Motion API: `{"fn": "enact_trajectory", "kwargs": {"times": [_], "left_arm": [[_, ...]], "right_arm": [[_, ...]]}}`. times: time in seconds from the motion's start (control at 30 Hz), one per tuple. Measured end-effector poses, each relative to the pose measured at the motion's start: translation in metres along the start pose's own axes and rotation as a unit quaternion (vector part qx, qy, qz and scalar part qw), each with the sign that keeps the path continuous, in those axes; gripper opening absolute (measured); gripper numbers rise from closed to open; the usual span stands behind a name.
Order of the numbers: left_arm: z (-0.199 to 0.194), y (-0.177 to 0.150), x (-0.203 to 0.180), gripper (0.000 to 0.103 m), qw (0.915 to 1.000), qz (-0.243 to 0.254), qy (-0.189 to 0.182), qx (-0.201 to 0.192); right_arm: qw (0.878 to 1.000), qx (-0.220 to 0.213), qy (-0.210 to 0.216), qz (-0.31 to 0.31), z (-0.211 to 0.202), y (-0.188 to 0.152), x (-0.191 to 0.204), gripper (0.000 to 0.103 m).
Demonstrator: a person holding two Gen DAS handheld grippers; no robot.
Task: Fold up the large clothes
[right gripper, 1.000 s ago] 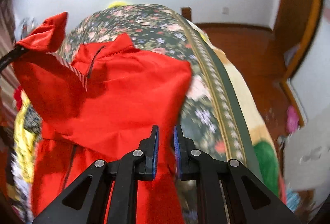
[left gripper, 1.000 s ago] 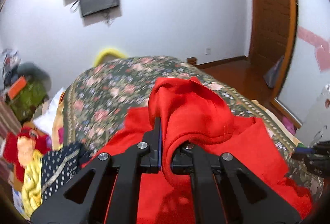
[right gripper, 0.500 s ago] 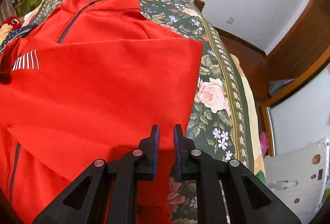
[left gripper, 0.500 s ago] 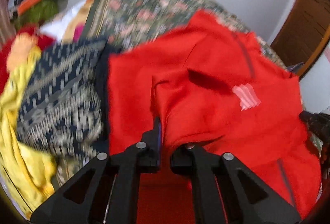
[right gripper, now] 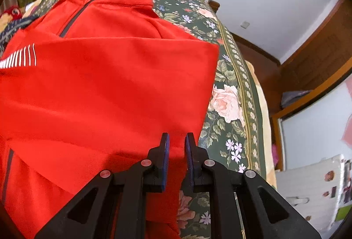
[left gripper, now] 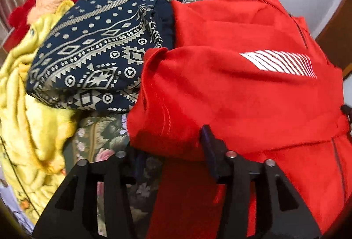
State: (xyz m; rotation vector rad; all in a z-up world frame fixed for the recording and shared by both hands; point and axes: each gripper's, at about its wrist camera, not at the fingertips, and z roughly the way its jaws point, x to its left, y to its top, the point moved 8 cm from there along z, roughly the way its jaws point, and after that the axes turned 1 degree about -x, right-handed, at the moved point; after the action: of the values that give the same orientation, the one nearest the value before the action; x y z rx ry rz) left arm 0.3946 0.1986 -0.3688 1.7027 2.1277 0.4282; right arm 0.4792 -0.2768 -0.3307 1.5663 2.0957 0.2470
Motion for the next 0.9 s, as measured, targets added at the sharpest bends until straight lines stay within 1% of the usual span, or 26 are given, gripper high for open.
{"fn": "enact_trajectory", "kwargs": {"times": [0.07,0.1,0.13,0.17,0.2,0.23,0.3,0.37,0.47,0.57,0.6,0.63,0.73,0.83,0.9], "left_arm": [[-0.008,-0.002,0.0,0.054,0.9998,0.016,0.01,0.0],[-0.014,-0.004,-0.002,0.058,0.9995,0.027,0.014,-0.003],[-0.018,-0.004,-0.003,0.06,0.9994,0.032,0.015,-0.005],[-0.021,-0.004,-0.004,0.063,0.9992,0.037,0.016,-0.006],[-0.026,-0.005,-0.007,0.065,0.9989,0.043,0.015,-0.008],[-0.029,-0.005,-0.01,0.066,0.9987,0.049,0.014,-0.007],[-0.035,-0.004,-0.014,0.068,0.9981,0.06,0.014,-0.008],[-0.043,0.001,-0.021,0.068,0.9972,0.071,0.018,-0.015],[-0.052,0.017,-0.033,0.069,0.996,0.083,0.015,-0.03],[-0.06,0.04,-0.045,0.075,0.9945,0.092,0.015,-0.048],[-0.065,0.051,-0.051,0.079,0.9934,0.098,0.015,-0.057],[-0.069,0.059,-0.056,0.082,0.9925,0.102,0.015,-0.065],[-0.075,0.087,-0.07,0.083,0.9902,0.111,0.012,-0.083],[-0.077,0.117,-0.087,0.084,0.9871,0.126,0.004,-0.098],[-0.075,0.134,-0.097,0.084,0.9846,0.138,0.003,-0.107]], "right_arm": [[1.0,0.002,-0.002,0.009,0.0,-0.001,-0.005,0.024],[0.999,0.0,-0.029,0.016,-0.001,-0.002,-0.013,0.054],[0.999,-0.002,-0.05,0.02,-0.002,-0.003,-0.02,0.087],[0.998,-0.007,-0.061,0.031,-0.003,-0.005,-0.03,0.095],[0.998,-0.003,-0.043,0.042,-0.002,-0.009,-0.034,0.097],[0.998,0.009,-0.008,0.064,0.0,-0.014,-0.038,0.097],[0.994,0.027,0.041,0.099,0.0,-0.021,-0.046,0.097],[0.99,0.029,0.067,0.122,-0.005,-0.023,-0.052,0.097],[0.988,0.02,0.083,0.13,-0.019,-0.019,-0.057,0.097],[0.989,-0.005,0.094,0.115,-0.037,-0.001,-0.053,0.097],[0.989,-0.014,0.095,0.11,-0.043,0.005,-0.052,0.097],[0.99,-0.026,0.097,0.102,-0.051,0.015,-0.049,0.097],[0.988,-0.06,0.111,0.085,-0.07,0.042,-0.039,0.097],[0.986,-0.084,0.125,0.072,-0.079,0.071,-0.026,0.097],[0.985,-0.09,0.131,0.063,-0.078,0.09,-0.016,0.097]]}}
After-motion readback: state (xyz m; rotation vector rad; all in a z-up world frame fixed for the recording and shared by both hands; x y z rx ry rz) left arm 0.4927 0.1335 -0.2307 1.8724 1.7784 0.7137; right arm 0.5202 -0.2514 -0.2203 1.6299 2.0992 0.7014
